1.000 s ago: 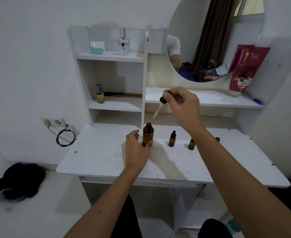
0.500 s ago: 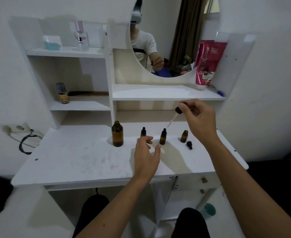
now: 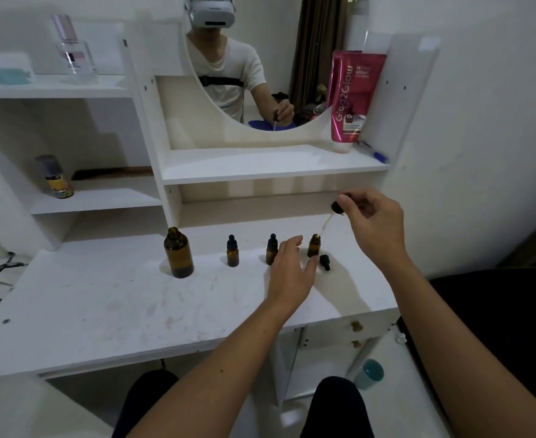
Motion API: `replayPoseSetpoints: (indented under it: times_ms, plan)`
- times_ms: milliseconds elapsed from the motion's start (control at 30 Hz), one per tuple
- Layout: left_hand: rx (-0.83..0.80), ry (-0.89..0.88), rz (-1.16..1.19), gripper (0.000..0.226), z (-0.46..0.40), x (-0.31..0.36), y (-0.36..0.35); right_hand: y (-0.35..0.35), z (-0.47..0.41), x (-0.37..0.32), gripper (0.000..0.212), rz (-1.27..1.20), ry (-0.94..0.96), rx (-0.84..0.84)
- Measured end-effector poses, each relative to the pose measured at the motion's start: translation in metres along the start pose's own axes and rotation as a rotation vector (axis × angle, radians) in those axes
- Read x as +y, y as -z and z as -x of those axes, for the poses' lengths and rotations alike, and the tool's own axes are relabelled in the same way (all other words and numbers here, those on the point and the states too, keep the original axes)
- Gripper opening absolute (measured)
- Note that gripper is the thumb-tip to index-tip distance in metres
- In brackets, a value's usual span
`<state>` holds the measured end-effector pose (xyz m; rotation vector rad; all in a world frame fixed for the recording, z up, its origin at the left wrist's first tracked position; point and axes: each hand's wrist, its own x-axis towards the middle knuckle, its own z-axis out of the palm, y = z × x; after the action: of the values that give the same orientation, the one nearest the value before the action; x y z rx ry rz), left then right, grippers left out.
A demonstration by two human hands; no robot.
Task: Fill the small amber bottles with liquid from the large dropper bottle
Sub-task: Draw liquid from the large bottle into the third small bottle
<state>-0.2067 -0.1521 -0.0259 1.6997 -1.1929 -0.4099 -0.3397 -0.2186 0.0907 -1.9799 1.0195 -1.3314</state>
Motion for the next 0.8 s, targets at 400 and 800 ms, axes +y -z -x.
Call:
replayPoseSetpoints:
  times_ms: [400,800]
  plan:
    - [0.009,0.021,-0.029,0.029,-0.027,0.002,-0.016,-0.013,-0.005,0.015,0.005,-0.021,0.025,-0.03]
    - [0.012,-0.033,-0.032,0.025,-0.025,-0.001,-0.015,-0.016,-0.007,0.026,0.007,-0.012,0.008,-0.056]
